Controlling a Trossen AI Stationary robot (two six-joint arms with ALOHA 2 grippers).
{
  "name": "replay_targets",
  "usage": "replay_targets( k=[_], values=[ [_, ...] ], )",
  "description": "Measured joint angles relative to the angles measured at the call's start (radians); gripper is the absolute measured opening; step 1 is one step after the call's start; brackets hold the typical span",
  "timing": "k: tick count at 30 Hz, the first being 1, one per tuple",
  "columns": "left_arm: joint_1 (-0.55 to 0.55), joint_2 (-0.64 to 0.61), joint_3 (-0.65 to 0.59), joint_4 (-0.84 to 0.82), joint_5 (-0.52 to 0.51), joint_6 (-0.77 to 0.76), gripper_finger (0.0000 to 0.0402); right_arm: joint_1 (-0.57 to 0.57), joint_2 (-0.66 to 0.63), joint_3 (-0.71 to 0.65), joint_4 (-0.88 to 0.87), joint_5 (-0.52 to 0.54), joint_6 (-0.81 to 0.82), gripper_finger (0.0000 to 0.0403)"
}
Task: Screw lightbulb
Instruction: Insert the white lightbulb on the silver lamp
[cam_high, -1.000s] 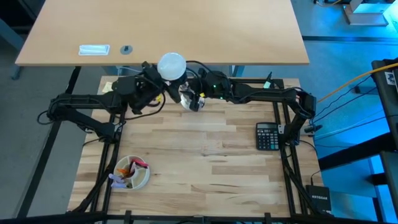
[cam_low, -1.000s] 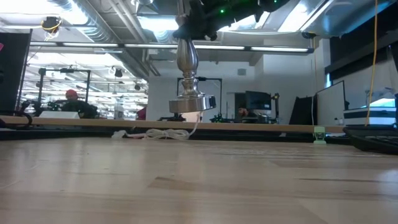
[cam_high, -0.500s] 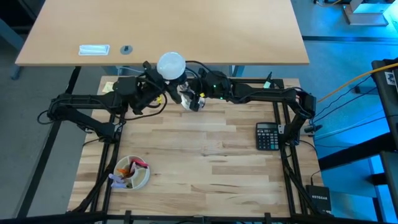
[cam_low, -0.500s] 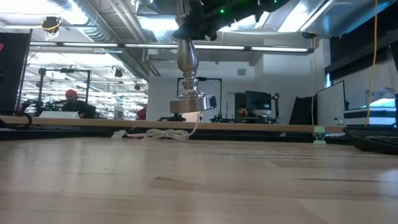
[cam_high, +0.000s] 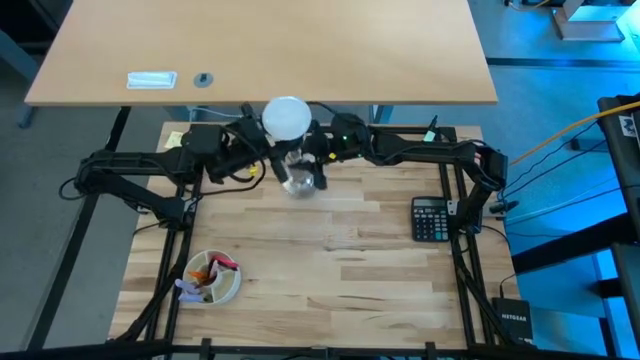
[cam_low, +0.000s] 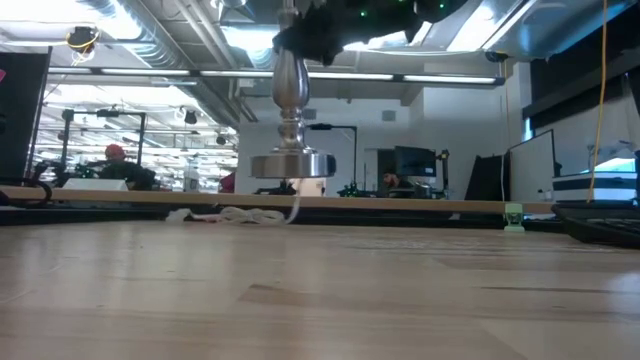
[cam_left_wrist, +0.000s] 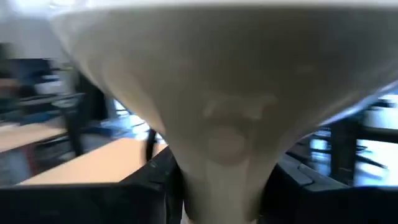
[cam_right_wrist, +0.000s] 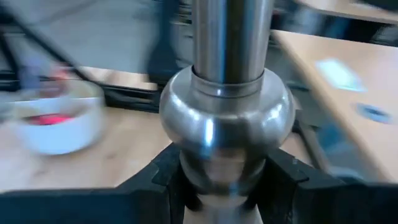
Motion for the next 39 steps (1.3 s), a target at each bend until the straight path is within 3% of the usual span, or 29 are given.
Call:
replay_targets(
  k=[8, 13, 17, 25, 30, 35, 39],
  values=[
    [0.002, -0.001, 0.002, -0.026, 0.265, -0.057, 0.0138, 0.0, 0.003, 0.0, 0.006, -0.375, 0.025, 0.0139],
    [0.003, 0.0, 0.002, -0.03, 0.386, -0.06, 0.0138, 0.0, 0.003, -0.001, -0.005, -0.513, 0.025, 0.0139],
    [0.003, 0.0, 0.0, -0.028, 0.425, -0.043, 0.0137, 0.0, 0.003, -0.001, -0.017, -0.584, 0.021, 0.0139],
    [0.018, 0.002, -0.001, -0.022, 0.438, -0.028, 0.0137, 0.003, 0.003, -0.001, -0.049, -0.614, -0.02, 0.0139],
    [0.019, 0.002, -0.004, -0.012, 0.434, -0.041, 0.0144, 0.009, 0.003, 0.0, -0.043, -0.475, -0.02, 0.0139],
    [0.019, 0.003, -0.008, -0.031, 0.405, -0.017, 0.0255, 0.01, -0.001, 0.002, -0.019, -0.368, -0.025, 0.0139],
    [0.013, -0.004, -0.009, -0.045, 0.359, -0.018, 0.0304, 0.007, -0.002, 0.006, -0.006, -0.222, -0.009, 0.0139]
  ],
)
